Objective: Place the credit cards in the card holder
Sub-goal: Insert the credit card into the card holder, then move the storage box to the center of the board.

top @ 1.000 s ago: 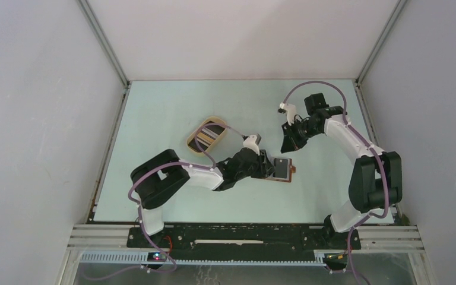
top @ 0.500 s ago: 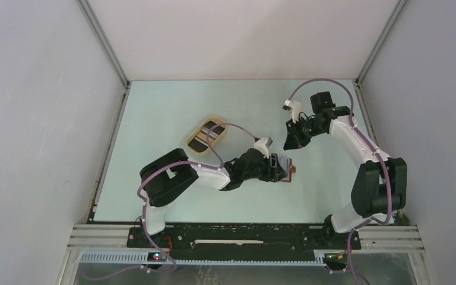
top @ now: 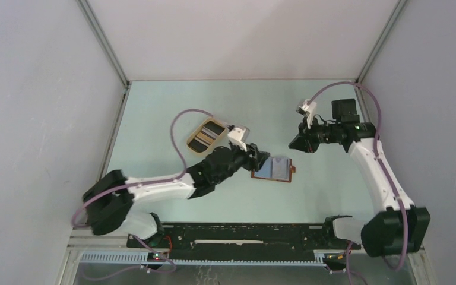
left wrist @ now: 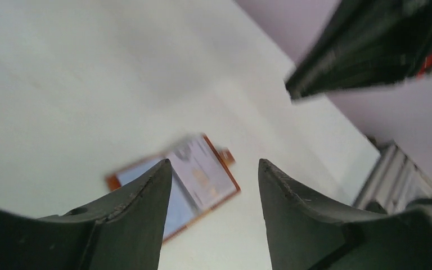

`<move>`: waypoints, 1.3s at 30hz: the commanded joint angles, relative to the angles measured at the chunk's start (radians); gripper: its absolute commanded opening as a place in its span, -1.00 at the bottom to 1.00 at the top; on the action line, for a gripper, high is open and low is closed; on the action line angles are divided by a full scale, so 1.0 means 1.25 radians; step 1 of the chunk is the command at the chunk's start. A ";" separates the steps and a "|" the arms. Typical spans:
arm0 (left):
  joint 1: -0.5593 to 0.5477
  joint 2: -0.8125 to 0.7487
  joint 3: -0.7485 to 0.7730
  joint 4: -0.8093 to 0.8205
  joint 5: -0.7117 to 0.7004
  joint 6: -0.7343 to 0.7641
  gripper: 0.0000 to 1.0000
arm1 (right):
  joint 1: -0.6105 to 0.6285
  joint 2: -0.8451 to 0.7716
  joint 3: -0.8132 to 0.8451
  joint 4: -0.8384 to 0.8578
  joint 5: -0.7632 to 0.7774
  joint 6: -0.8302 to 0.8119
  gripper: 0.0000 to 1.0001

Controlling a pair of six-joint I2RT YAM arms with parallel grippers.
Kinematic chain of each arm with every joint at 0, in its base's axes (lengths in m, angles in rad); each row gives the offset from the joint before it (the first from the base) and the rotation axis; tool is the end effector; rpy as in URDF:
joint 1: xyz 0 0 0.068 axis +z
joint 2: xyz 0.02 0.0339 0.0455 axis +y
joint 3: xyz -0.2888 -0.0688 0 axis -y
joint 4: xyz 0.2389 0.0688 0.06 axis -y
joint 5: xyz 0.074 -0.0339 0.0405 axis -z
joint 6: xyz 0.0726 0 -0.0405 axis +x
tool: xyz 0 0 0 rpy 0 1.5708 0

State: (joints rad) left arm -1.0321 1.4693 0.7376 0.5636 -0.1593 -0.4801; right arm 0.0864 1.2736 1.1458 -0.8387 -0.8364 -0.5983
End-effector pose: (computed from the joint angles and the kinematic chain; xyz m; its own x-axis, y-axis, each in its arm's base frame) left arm 0.1906 -0.2964 0.2615 -0.4305 -0.1686 -0.8867 0.6409 0.6347 -0.4318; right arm 0.2441 0.0752 0.3178 -0.4082 -0.4142 -0.8135 -0.8567 0.4816 0.1847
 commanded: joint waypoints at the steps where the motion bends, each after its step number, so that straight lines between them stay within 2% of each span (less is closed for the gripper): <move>1: 0.010 -0.156 0.010 -0.093 -0.251 0.235 0.41 | 0.007 -0.131 -0.019 0.066 -0.110 -0.055 -0.49; 4: 0.063 -0.210 0.051 -0.159 -0.279 0.270 0.72 | 0.025 -0.183 -0.019 0.129 -0.137 -0.020 -0.04; 6: 0.132 -0.232 0.058 -0.173 -0.209 0.230 0.87 | 0.044 -0.206 -0.019 0.174 -0.154 0.024 0.20; 7: 0.169 -0.238 0.056 -0.173 -0.152 0.195 0.91 | 0.055 -0.211 -0.018 0.193 -0.161 0.036 0.25; 11: 0.334 -0.206 0.046 -0.147 -0.024 0.016 0.93 | 0.088 -0.173 -0.018 0.211 -0.139 0.047 0.28; 14: 0.403 -0.153 0.062 -0.154 0.000 -0.075 0.93 | 0.087 -0.120 -0.018 0.192 -0.106 0.050 0.29; 17: 0.444 -0.107 0.080 -0.153 0.013 -0.102 0.89 | 0.091 -0.075 -0.013 0.186 -0.099 0.053 0.28; 19: 0.452 -0.092 0.100 -0.175 -0.001 -0.063 0.84 | 0.108 -0.053 -0.005 0.176 -0.074 0.045 0.28; 22: 0.477 -0.074 0.171 -0.301 -0.005 0.011 0.82 | 0.136 -0.029 -0.002 0.161 -0.032 0.032 0.29; 25: 0.543 -0.060 0.245 -0.411 0.066 0.062 0.78 | 0.149 -0.010 -0.002 0.147 -0.027 0.029 0.29; 28: 0.621 -0.046 0.296 -0.458 0.232 0.128 0.77 | 0.151 0.003 -0.002 0.139 -0.031 0.028 0.28; 29: 0.634 -0.035 0.321 -0.502 0.251 0.167 0.77 | 0.151 0.007 -0.002 0.136 -0.029 0.024 0.28; 33: 0.643 0.060 0.437 -0.682 0.171 0.288 0.78 | 0.151 0.020 0.001 0.117 -0.013 0.005 0.28; 35: 0.643 0.109 0.485 -0.742 0.181 0.313 0.78 | 0.150 0.023 0.004 0.110 -0.011 0.001 0.28; 39: 0.643 0.187 0.548 -0.818 0.186 0.337 0.58 | 0.150 0.031 0.004 0.107 0.006 -0.003 0.28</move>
State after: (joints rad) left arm -0.2253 1.6238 1.3315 -0.2615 0.0437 -0.1635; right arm 0.2733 1.3056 1.1194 -0.6891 -0.8497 -0.5777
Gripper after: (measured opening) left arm 0.837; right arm 0.643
